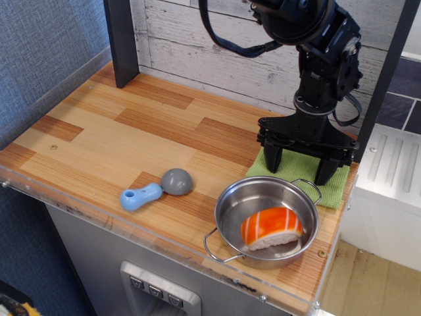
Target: Place the green cloth in front of the silver pot.
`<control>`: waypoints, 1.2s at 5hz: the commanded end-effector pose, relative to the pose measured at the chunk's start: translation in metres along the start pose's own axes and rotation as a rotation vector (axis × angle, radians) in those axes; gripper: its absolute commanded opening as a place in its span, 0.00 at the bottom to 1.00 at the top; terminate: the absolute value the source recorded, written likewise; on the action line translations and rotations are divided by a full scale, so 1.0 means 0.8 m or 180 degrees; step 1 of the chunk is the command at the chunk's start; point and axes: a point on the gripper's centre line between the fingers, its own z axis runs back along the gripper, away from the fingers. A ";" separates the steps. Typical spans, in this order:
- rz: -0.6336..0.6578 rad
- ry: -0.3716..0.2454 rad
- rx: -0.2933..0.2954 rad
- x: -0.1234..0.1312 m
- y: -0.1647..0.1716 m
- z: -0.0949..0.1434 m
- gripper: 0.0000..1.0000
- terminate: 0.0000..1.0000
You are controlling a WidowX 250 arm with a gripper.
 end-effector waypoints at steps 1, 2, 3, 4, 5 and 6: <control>0.0118 -0.0227 -0.0071 0.005 0.009 0.038 1.00 0.00; 0.0102 -0.0366 -0.0001 0.011 0.015 0.062 1.00 0.00; 0.0080 -0.0438 -0.0008 0.012 0.011 0.086 1.00 0.00; 0.0057 -0.0519 -0.0100 0.007 0.006 0.113 1.00 0.00; 0.0052 -0.0689 -0.0140 0.001 0.006 0.138 1.00 0.00; 0.0079 -0.0808 0.0070 -0.008 0.006 0.156 1.00 0.00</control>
